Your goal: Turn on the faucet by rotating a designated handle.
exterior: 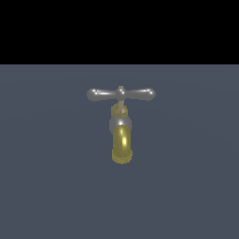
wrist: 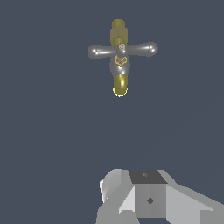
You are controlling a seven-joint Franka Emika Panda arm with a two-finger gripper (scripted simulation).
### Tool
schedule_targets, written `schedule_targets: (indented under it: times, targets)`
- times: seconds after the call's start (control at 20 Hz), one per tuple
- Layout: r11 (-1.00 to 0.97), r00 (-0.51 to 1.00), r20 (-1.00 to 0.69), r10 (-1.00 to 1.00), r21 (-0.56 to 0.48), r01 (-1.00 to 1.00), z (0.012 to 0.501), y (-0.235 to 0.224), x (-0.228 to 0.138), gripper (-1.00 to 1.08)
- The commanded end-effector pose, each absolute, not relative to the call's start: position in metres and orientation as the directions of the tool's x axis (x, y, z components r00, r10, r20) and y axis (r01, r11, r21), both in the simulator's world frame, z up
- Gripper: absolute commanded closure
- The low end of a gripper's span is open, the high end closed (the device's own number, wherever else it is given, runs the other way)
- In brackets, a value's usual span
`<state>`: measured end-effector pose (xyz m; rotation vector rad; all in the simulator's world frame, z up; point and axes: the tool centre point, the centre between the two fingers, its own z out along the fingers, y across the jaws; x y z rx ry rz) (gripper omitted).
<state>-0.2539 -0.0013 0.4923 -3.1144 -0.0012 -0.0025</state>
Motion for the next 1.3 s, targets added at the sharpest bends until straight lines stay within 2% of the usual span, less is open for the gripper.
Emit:
schedule_targets:
  times: [0.0, 0.6, 1.25]
  targets:
    - [-1.0, 1.0, 0.002, 0.001, -0.027, 0.001, 0.492, -0.001, -0.254, 1.08]
    - [-0.996, 0.996, 0.002, 0.086, -0.026, 0.086, 0.476, -0.013, -0.251, 1.08]
    - [-0.937, 0.937, 0.004, 0.348, -0.021, 0.348, 0.425, -0.047, -0.233, 1.08]
